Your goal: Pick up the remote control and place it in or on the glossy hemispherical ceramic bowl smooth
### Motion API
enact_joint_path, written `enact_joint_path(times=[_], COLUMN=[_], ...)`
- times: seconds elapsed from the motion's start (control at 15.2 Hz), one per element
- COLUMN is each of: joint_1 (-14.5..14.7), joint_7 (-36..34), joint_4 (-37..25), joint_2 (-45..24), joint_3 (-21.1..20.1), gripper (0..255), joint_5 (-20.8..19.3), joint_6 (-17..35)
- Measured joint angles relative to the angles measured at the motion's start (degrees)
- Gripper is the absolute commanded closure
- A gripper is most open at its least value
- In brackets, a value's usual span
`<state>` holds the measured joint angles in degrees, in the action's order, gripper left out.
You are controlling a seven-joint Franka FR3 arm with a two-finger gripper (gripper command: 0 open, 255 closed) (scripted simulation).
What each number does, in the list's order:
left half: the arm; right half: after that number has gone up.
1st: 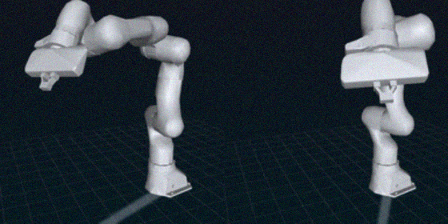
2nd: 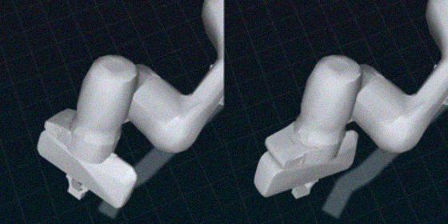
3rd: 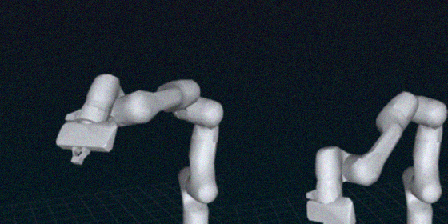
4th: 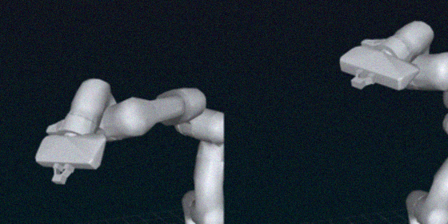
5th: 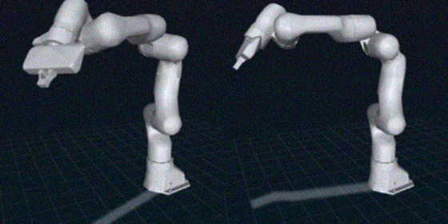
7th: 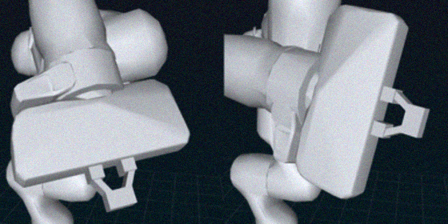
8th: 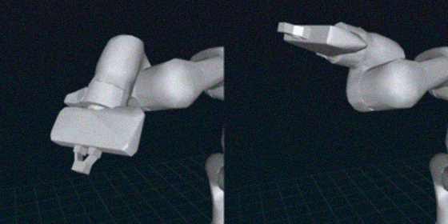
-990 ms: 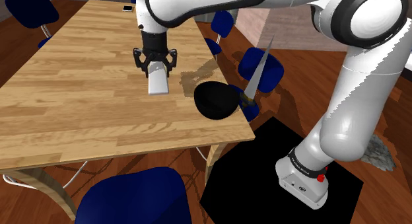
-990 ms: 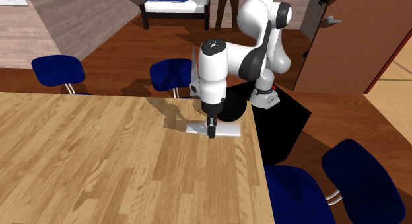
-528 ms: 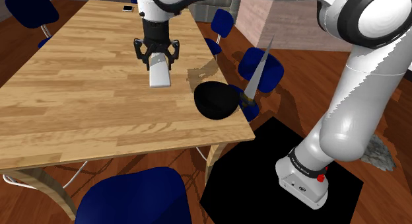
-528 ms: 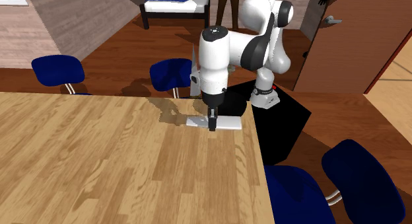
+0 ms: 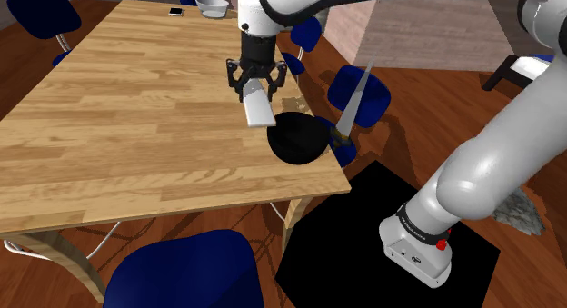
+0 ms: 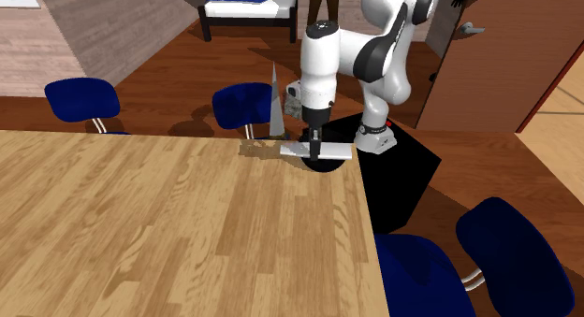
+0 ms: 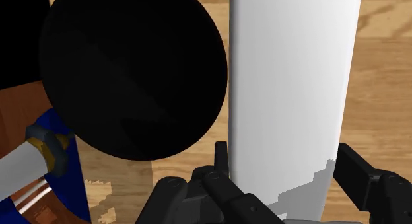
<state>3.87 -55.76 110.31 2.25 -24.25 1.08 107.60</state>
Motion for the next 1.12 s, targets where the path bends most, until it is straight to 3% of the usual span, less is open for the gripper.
enact_joint_path(times=[0.46,0.66,1.12], joint_1=[-0.61,-0.49,-0.23], joint_7=[7.7,9.89,10.04], joint_4=[17.96,21.76,26.66], joint_2=[17.24,21.95,21.78], joint_3=[4.07,5.7,5.24], gripper=[255,255,255], joint_5=[5.94,6.81,7.28], joint_6=[1.45,0.58,5.59])
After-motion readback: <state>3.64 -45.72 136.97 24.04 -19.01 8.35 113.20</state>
